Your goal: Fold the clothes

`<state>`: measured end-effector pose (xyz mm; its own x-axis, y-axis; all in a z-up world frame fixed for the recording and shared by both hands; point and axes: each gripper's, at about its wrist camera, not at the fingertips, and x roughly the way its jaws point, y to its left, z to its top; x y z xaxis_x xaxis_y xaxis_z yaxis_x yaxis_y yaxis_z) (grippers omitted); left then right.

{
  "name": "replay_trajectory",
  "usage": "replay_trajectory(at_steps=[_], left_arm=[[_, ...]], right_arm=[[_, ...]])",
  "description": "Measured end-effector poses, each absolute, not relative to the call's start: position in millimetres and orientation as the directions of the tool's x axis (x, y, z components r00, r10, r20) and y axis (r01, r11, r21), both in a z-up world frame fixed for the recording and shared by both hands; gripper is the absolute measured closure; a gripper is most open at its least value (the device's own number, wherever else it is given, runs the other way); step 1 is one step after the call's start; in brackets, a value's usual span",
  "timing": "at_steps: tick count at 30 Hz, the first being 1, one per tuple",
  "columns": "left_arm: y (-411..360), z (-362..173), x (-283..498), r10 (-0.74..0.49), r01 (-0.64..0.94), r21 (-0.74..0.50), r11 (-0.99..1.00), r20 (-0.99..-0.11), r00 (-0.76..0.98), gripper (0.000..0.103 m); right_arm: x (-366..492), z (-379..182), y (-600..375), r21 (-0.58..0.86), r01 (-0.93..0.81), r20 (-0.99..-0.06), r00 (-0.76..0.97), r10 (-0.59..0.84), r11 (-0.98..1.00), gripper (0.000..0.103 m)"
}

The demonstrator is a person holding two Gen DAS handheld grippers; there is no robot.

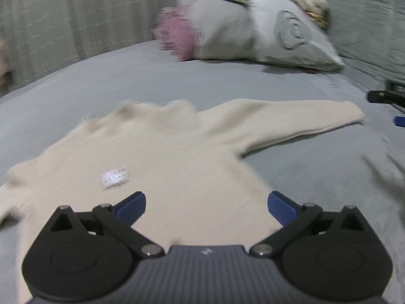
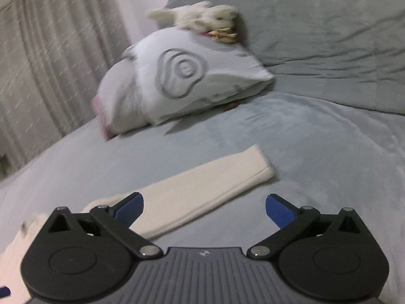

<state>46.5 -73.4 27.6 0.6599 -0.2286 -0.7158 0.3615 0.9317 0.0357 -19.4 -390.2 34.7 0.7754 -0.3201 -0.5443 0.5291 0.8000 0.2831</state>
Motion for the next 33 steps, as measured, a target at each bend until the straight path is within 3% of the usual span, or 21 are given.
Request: replay_trajectory(at_steps=[10,16,21,26,33], left_arm=[[36.2,50.4,-39.3,-0.089,0.061,-0.065,0.996,-0.746,0.659,0.000],[58.1,49.3,-83.6,-0.064,0.025,-0.064,0.998,-0.714,0.697,0.000],[52.9,43.4,-98.1,-0.031,0.056,0.010,0.998,-0.730,0.682,0.000],[50.4,40.5,-103.3,0.054,0.013,0.091,0.996,-0.694,0.718,0.000],[58.0,25.6,-93.8,0.086,-0.015,0.103,0.995,-0.734,0.674,0.000]], right_arm=[[-68.5,60.2,-255.5,0.168,0.417,-0.536,0.799,-0.272,0.893,0.000],[-103.8,50.3,-194.4,0.108,0.286,-0.556,0.812,-0.181,0.952,0.000],[-125.5,45.2,-166.1,0.107,0.139,-0.553,0.831,-0.058,0.985,0.000],[-129.9,26.4,-141.2,-0.012,0.121,-0.562,0.820,-0.107,0.993,0.000],[-114.0,16.7,-128.2,-0.053,0.116,-0.574,0.810,-0.125,0.992,0.000]])
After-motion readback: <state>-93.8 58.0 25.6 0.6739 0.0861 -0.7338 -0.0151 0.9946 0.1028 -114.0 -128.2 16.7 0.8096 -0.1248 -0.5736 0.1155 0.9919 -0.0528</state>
